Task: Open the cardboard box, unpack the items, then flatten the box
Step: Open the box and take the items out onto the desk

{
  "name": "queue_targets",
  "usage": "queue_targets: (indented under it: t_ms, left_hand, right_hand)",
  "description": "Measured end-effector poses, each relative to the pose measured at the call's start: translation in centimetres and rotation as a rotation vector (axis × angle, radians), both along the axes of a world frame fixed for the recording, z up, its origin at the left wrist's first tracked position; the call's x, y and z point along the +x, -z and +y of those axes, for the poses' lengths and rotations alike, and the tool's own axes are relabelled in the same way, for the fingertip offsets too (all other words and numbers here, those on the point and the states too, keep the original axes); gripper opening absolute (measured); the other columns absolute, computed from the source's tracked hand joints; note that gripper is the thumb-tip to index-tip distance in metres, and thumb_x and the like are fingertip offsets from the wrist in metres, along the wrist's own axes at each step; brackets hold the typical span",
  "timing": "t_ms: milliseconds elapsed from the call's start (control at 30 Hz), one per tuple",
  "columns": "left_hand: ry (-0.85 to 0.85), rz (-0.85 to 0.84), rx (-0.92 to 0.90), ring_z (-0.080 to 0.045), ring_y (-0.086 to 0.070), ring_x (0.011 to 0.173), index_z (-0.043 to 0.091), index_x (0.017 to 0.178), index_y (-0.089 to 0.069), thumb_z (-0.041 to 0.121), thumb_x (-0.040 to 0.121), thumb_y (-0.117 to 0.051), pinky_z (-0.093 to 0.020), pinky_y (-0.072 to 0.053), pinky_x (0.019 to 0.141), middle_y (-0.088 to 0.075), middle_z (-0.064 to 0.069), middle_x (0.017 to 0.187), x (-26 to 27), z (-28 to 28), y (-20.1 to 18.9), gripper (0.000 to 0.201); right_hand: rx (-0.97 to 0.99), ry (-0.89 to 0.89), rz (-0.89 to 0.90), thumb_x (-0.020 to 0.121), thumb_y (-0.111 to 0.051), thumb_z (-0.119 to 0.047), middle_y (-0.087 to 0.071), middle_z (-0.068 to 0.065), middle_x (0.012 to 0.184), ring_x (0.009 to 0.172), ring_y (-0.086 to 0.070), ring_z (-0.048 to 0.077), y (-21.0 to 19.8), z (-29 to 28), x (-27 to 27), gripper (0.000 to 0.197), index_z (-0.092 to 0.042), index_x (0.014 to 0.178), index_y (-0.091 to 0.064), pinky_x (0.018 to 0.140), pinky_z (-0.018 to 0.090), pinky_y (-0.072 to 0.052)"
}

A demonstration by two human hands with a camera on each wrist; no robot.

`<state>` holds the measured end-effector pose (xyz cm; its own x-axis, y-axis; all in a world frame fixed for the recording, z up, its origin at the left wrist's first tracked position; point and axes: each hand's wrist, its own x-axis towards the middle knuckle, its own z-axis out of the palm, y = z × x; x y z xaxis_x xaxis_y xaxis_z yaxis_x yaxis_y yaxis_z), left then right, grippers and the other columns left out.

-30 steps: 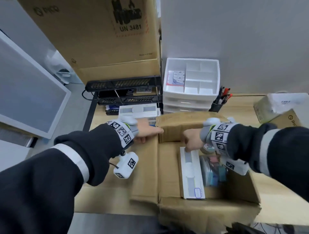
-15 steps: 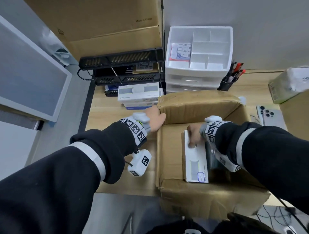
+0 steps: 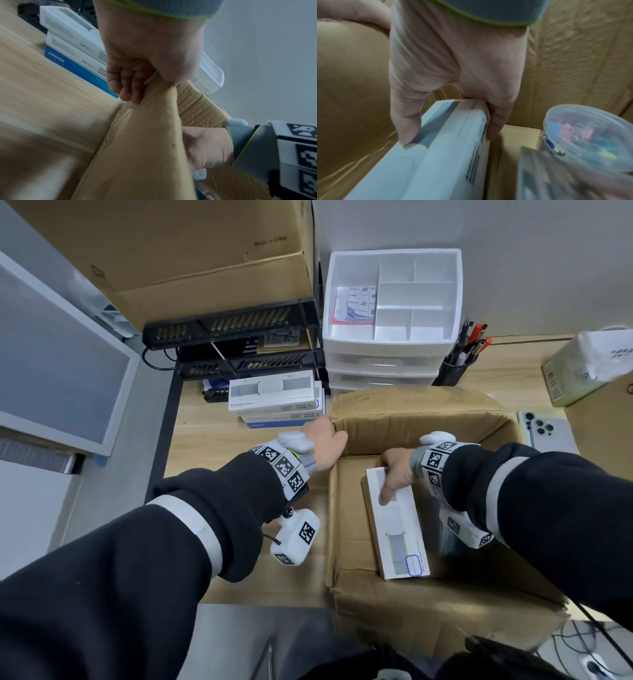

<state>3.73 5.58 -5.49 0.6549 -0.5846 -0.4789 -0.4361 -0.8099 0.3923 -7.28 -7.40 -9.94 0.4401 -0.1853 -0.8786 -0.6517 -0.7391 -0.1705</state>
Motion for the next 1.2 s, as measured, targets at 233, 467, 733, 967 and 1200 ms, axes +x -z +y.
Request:
queue_targets:
  t_ms: [233,467,733,967,1200]
  left_hand:
    - [-0.046,0.010,-0.051,-0.023,-0.039,0.067,0.018,0.070,-0.029,0.024,0.095,-0.044,-0.034,-0.030,0.061,-0.040,-0.002,0.071,0.0,0.1,1.1,0.029]
    - [-0.030,0.012,-0.019,-0.022,-0.039,0.067,0.015,0.077,-0.034,0.025,0.095,-0.043,-0.033,-0.030,0.060,-0.043,-0.004,0.075,0.0,0.0,0.9,0.023]
    - [-0.024,0.319,0.043,-0.022,-0.051,0.043,0.006,0.090,-0.047,0.030,0.095,-0.045,-0.028,-0.045,0.049,-0.054,-0.012,0.060,1.0,0.8,-1.1,0.025]
    - [-0.164,0.447,0.007,-0.023,-0.057,0.055,0.009,0.122,-0.053,0.066,0.096,-0.029,-0.028,-0.052,0.063,-0.065,-0.014,0.071,5.5,2.2,-5.9,0.066]
    - [-0.475,0.412,-0.270,-0.025,-0.057,0.048,0.001,0.096,-0.055,0.062,0.100,-0.029,-0.028,-0.048,0.054,-0.063,-0.016,0.064,13.0,6.4,-8.5,0.066]
  right_hand:
    - [-0.004,-0.056,0.049,0.047,-0.088,-0.051,-0.053,0.004,0.134,0.120,-0.055,0.028,-0.4,-0.9,0.1,0.104,-0.018,0.136,-0.043,0.102,0.046,-0.050]
    - [0.010,-0.094,0.086,0.057,-0.083,-0.052,-0.056,0.003,0.128,0.116,-0.058,0.025,-1.8,-1.0,-0.1,0.094,-0.019,0.136,-0.045,0.096,0.042,-0.054]
    - [0.159,-0.052,0.049,0.068,-0.082,-0.049,-0.072,0.000,0.093,0.078,-0.061,0.015,-7.8,-1.6,0.6,0.049,-0.015,0.101,-0.069,0.065,0.023,-0.046]
    - [0.399,0.259,-0.108,0.049,-0.093,-0.042,-0.065,0.031,0.107,0.080,-0.056,0.033,-17.1,-7.2,1.9,0.078,0.004,0.109,-0.072,0.058,0.027,-0.041]
    - [0.560,0.901,-0.450,0.080,-0.072,-0.035,-0.069,0.005,0.065,0.057,-0.065,0.019,-20.1,-5.1,6.8,0.020,-0.019,0.086,-0.062,0.061,0.026,-0.038]
